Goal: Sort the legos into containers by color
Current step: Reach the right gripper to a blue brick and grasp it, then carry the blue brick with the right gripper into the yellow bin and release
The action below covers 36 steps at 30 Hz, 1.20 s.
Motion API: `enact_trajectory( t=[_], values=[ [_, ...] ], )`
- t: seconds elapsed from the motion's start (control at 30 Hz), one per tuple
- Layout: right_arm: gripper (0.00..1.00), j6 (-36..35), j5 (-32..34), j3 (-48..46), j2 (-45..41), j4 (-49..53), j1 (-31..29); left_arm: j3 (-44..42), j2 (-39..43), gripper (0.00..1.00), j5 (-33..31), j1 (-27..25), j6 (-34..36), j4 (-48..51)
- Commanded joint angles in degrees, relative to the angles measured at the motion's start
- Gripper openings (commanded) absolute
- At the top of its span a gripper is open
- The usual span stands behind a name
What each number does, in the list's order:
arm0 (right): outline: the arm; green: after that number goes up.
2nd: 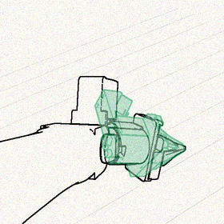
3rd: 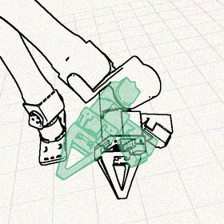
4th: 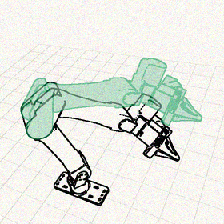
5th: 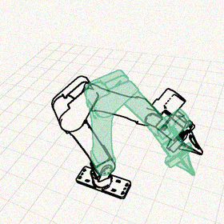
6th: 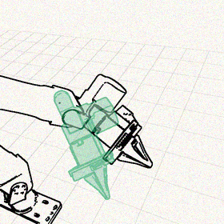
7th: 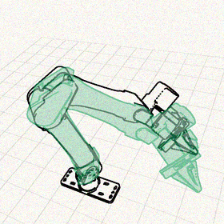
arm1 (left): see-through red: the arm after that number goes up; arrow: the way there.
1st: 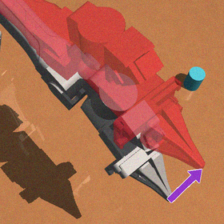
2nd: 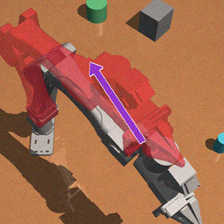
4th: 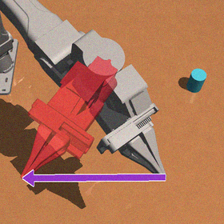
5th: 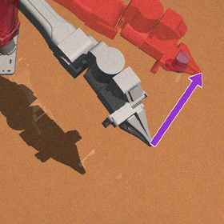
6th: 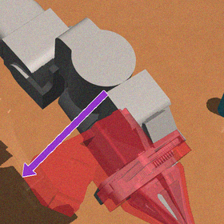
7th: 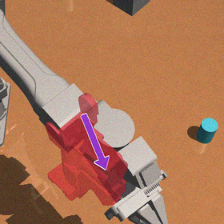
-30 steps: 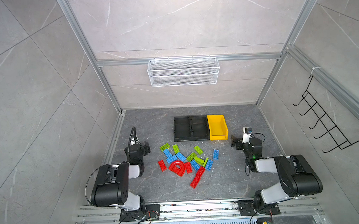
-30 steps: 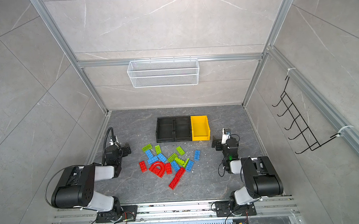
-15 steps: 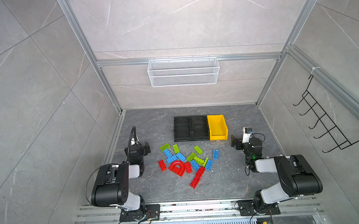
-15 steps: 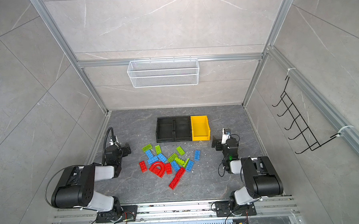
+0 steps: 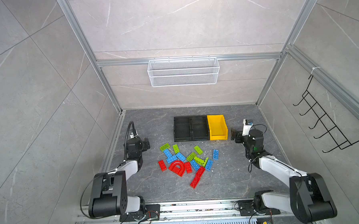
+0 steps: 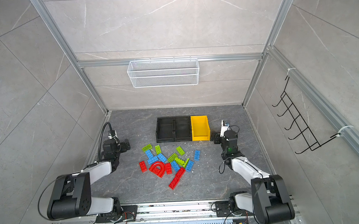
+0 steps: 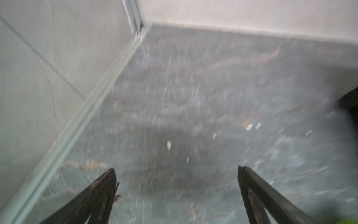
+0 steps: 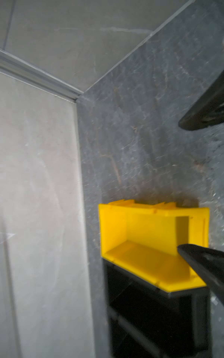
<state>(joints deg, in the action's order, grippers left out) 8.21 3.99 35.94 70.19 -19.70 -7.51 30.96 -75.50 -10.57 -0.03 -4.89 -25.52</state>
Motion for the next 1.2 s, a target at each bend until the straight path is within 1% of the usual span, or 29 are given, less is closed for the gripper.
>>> enact_trajectory(
  t=[0.0,0.07,0.1,0.17,0.27,0.33,0.4,0.53,0.67,0.77,0.87,1.03,1.17],
  values=[
    [0.88,7.9,-1.6,9.9,0.0,27.4,-4.4,1.9,8.2,1.0,7.9,-1.9,-6.5,7.4],
    [0.86,9.6,-1.0,13.5,1.9,35.2,-8.0,2.1,11.1,1.0,7.7,-4.9,-8.5,9.8],
    [0.84,10.3,-1.0,14.2,2.6,37.5,-9.8,2.2,12.2,1.0,7.2,-6.6,-8.8,11.4],
    [0.81,11.9,-1.2,14.4,3.8,39.6,-12.4,1.7,13.1,1.0,5.0,-10.6,-10.3,12.7],
    [0.78,14.2,-1.8,15.0,6.3,41.4,-15.6,0.6,12.4,1.0,4.6,-16.4,-10.1,12.2],
    [0.75,14.9,-1.3,15.5,8.7,42.4,-16.9,-0.5,11.3,1.0,5.1,-18.3,-9.1,10.6],
    [0.73,15.6,-1.3,16.1,11.4,43.4,-18.3,-2.3,10.5,1.0,5.6,-18.6,-9.9,6.9],
    [0.69,17.4,-0.5,16.3,15.5,42.2,-20.7,-1.5,11.1,1.0,7.6,-18.7,-10.6,8.7],
    [0.67,18.0,0.0,16.4,19.8,41.9,-21.3,-2.0,12.5,1.0,5.9,-18.7,-11.2,9.9],
    [0.66,18.5,-0.5,16.5,22.6,40.8,-21.4,-2.1,13.9,1.0,5.9,-18.6,-11.5,10.1],
    [0.63,18.8,-0.2,16.9,24.3,40.9,-21.6,-2.4,15.1,1.0,6.0,-18.7,-11.7,10.4],
    [0.55,17.9,1.6,17.3,25.7,41.6,-21.6,-2.9,16.0,1.0,3.5,-18.6,-11.5,10.7],
    [0.45,17.6,1.5,17.5,26.2,41.6,-21.6,-2.7,16.4,1.0,4.0,-18.6,-11.5,11.1]
  ],
)
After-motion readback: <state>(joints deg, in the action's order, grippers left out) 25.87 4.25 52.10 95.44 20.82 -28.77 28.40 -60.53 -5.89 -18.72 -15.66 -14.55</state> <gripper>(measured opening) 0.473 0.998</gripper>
